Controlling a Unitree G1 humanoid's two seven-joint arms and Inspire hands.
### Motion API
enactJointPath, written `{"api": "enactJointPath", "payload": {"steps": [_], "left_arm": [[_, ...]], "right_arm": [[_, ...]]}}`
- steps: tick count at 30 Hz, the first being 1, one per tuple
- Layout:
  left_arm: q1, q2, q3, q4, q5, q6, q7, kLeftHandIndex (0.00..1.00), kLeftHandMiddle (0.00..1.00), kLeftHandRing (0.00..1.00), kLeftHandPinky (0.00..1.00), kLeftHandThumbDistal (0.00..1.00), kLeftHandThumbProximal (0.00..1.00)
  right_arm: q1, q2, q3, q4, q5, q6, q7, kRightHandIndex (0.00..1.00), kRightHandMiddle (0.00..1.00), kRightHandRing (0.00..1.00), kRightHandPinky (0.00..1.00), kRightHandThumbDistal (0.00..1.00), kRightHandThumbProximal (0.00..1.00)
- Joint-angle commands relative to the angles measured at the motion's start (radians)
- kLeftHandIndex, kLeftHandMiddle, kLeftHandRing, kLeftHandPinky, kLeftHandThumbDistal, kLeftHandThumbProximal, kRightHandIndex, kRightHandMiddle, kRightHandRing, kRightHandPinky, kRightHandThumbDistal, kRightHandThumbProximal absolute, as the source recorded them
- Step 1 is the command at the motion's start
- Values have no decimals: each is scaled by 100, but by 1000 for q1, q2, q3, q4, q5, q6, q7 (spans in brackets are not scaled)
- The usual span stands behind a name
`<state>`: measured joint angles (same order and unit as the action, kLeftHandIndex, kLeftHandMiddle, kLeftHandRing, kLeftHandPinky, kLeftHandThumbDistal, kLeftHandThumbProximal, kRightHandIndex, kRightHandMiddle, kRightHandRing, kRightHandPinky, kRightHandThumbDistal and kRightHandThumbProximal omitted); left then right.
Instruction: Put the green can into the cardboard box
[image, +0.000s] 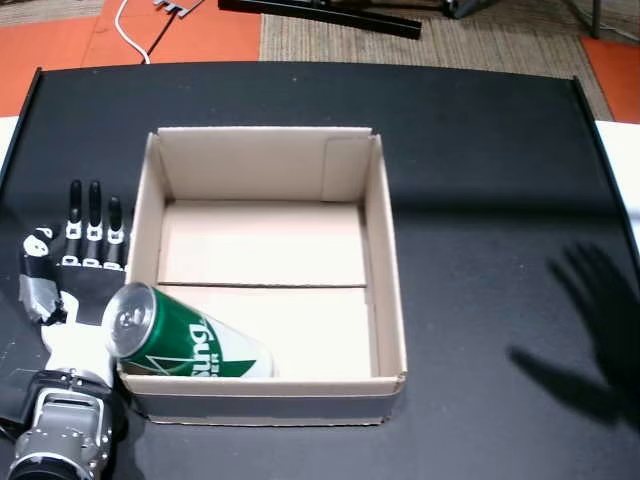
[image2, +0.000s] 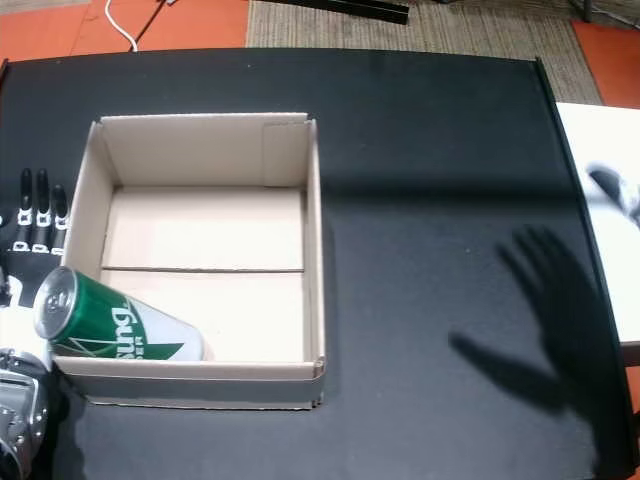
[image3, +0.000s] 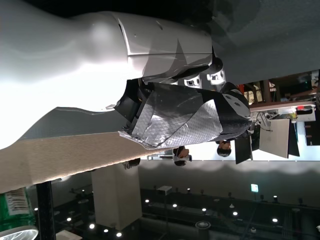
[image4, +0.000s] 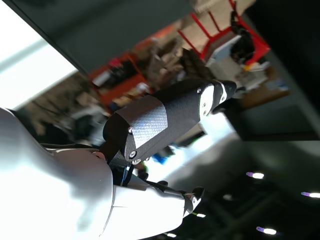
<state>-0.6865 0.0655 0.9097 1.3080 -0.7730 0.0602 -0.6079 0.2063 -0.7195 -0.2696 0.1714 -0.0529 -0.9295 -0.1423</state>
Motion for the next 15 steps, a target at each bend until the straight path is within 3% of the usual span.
{"api": "enactJointPath", "payload": {"steps": [1, 5, 6, 9, 15], "left_arm": [[59, -17, -6, 31, 9, 17, 13, 45, 43, 54, 69, 1, 78], [59, -11, -7, 29, 10, 9, 16, 45, 43, 55, 67, 1, 78], [59, -10, -8, 29, 11, 10, 20, 46, 43, 55, 68, 3, 78], [62, -9, -9, 31, 11, 15, 28, 46, 42, 54, 70, 4, 77], [62, -8, -15, 31, 16, 20, 42, 47, 44, 55, 69, 3, 78]], "right_arm": [[102, 61, -21, -38, 1, -22, 27, 92, 96, 97, 100, 100, 50], [244, 159, -20, 0, -9, -109, 71, 90, 94, 96, 100, 100, 46], [268, 195, -31, 49, -44, -156, 62, 87, 92, 95, 100, 99, 49], [291, 321, -118, 277, -242, -325, -42, 83, 89, 92, 99, 98, 50], [329, 459, -215, 625, -572, -512, -314, 83, 90, 94, 100, 79, 46]]}}
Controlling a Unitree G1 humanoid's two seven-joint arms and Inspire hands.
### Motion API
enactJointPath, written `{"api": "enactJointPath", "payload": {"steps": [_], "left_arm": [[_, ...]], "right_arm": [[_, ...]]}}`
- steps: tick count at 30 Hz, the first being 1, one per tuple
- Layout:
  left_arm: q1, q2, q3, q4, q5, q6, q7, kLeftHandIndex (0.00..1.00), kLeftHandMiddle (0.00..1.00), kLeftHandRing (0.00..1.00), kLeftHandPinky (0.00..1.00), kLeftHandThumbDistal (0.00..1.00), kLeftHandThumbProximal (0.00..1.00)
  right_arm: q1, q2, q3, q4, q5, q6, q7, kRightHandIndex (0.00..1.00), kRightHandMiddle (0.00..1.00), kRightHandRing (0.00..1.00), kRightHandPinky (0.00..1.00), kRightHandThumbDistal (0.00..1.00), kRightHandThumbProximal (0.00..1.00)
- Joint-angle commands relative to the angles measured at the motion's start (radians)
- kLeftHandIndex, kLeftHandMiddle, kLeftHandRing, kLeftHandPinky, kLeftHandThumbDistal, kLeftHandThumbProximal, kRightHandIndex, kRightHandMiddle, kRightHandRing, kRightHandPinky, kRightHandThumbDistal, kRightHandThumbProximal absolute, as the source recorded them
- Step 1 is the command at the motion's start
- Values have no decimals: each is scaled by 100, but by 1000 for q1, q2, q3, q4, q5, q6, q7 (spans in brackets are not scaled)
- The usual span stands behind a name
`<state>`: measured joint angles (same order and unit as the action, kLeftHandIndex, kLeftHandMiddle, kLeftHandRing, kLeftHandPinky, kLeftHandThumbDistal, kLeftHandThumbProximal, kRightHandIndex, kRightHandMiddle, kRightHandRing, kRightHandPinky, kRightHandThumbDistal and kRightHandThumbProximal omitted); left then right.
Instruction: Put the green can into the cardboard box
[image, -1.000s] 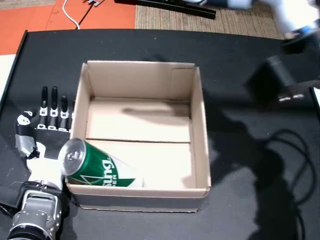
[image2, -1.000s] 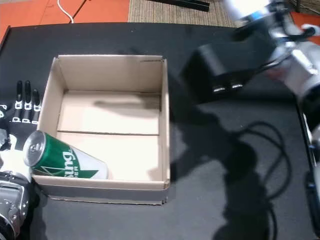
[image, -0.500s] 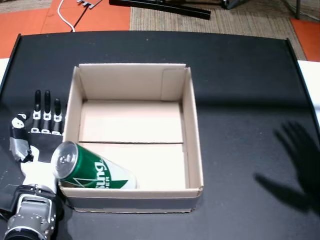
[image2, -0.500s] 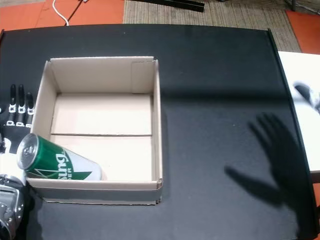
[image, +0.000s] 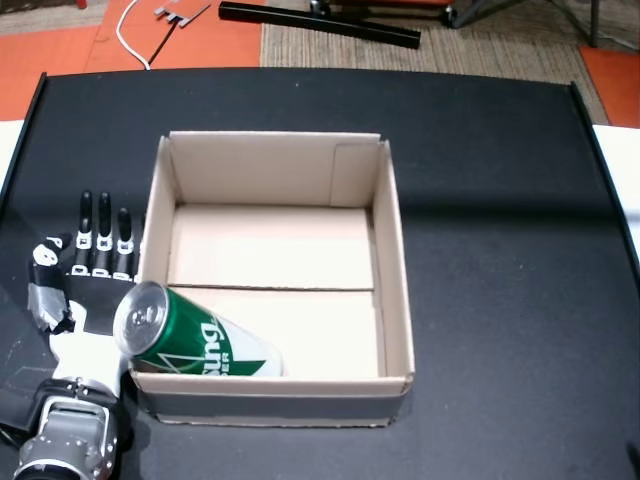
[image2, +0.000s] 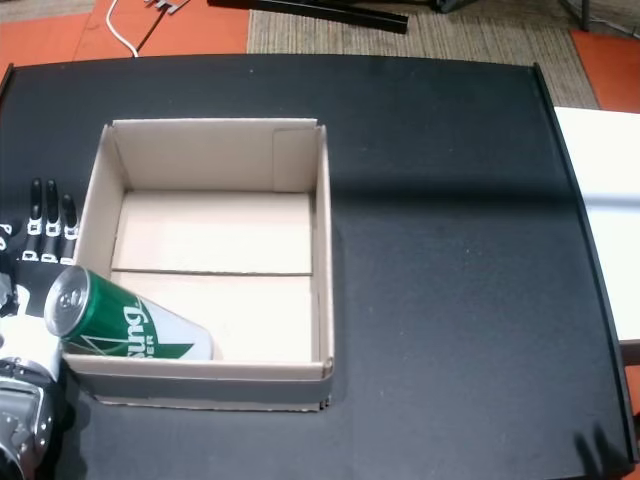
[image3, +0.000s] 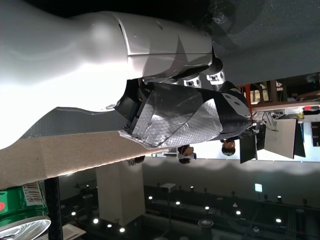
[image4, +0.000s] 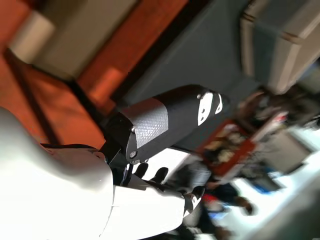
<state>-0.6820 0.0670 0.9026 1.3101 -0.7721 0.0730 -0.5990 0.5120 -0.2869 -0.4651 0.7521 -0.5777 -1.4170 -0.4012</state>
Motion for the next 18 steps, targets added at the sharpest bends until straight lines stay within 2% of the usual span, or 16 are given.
{"api": "enactJointPath", "payload": {"steps": [1, 4, 7, 10, 13, 15, 18], "left_arm": [[57, -8, -8, 29, 16, 7, 37, 47, 44, 55, 68, 2, 79], [58, -2, -8, 29, 15, 11, 34, 48, 43, 53, 69, 0, 81], [59, 2, -6, 30, 13, 15, 20, 50, 45, 55, 72, 0, 84], [60, 3, -8, 31, 16, 15, 23, 50, 45, 55, 72, 1, 83], [58, 2, -15, 30, 22, 12, 25, 53, 47, 57, 74, 2, 79], [58, 1, -15, 31, 19, 14, 23, 51, 46, 56, 73, 3, 79], [55, -1, -11, 32, 14, 11, 30, 50, 46, 55, 71, 2, 80]], "right_arm": [[36, 41, -20, 70, -104, -24, -119, 82, 90, 94, 100, 77, 48], [78, 57, 47, 136, -292, 45, -402, 80, 90, 95, 100, 86, 51], [103, 63, 161, 208, -395, 115, -649, 80, 90, 94, 100, 83, 52], [91, 63, 302, 285, -457, 178, -857, 80, 89, 94, 100, 76, 46], [59, 63, 423, 353, -455, 197, -977, 77, 89, 95, 100, 78, 40], [35, 62, 487, 389, -444, 208, -1034, 73, 88, 95, 99, 73, 32], [6, 35, 579, 409, -457, 267, -1140, 71, 88, 95, 99, 74, 38]]}}
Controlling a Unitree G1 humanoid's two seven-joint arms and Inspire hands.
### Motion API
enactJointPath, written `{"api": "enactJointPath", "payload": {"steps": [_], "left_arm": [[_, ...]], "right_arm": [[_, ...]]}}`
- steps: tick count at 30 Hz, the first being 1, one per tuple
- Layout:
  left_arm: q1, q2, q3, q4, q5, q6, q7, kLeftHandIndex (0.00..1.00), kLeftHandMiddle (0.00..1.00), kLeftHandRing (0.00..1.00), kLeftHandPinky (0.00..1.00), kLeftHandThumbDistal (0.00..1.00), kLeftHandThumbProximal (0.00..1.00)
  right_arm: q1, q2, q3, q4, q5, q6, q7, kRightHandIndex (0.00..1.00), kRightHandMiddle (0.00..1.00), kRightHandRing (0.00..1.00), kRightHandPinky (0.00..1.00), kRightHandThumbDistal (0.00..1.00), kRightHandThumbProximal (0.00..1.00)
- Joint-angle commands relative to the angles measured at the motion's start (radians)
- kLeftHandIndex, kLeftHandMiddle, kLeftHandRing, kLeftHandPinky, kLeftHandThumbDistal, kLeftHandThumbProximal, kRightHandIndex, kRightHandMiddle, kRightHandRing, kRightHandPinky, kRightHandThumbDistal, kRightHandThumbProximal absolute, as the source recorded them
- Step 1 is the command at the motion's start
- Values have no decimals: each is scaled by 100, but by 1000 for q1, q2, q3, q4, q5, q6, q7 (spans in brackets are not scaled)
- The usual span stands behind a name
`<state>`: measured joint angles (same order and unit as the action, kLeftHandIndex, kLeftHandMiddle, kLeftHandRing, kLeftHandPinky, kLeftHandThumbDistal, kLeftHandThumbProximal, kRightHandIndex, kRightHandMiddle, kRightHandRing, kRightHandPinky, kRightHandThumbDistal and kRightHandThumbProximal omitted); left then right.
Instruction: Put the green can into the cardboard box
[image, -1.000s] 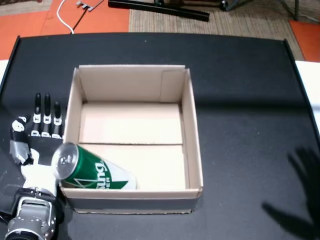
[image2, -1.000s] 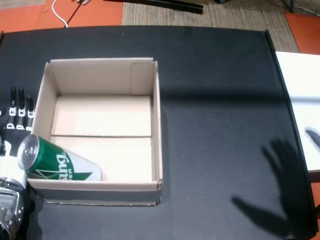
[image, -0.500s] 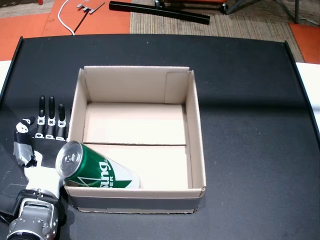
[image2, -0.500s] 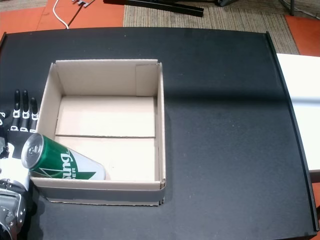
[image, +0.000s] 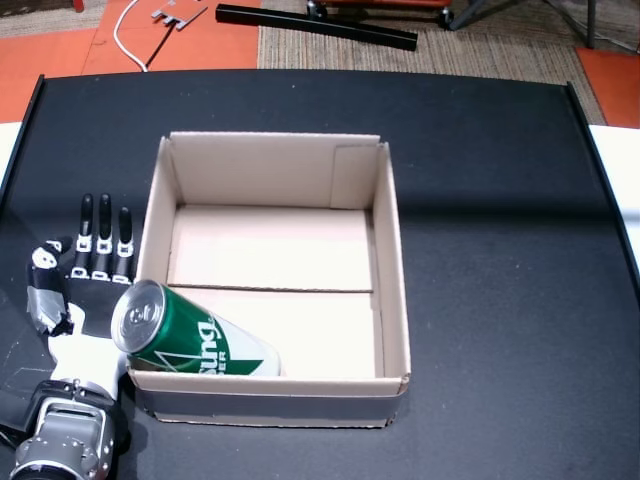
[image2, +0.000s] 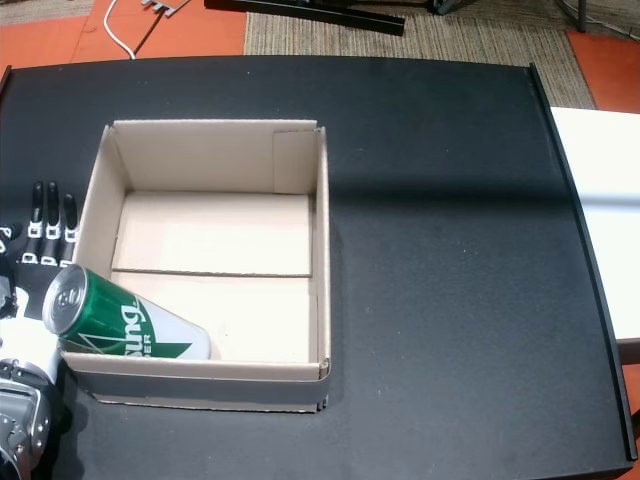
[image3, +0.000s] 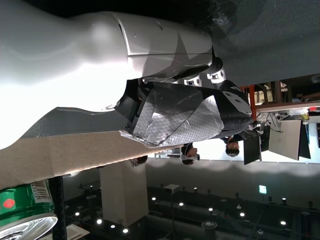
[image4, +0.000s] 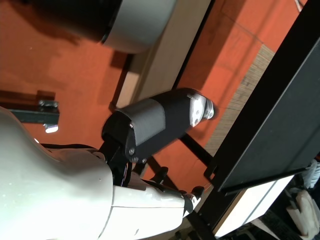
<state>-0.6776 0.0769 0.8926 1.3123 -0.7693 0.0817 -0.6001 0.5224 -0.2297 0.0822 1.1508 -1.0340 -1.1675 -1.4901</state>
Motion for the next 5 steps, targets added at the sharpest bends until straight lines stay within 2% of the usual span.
{"api": "enactJointPath", "payload": {"steps": [1, 3, 5], "left_arm": [[50, -11, -1, 29, 11, 0, 30, 50, 46, 55, 71, 1, 80], [47, -13, -1, 29, 11, -4, 33, 49, 46, 56, 71, 2, 80], [45, -12, -4, 28, 13, -6, 38, 51, 46, 56, 71, 3, 80]], "right_arm": [[-11, -30, 58, 15, 1, 26, -77, 70, 87, 95, 99, 75, 39], [-20, -41, 96, 24, 19, 25, -99, 70, 86, 94, 98, 73, 36], [-25, -47, 121, 30, 43, 21, -104, 70, 86, 94, 97, 78, 37]]}}
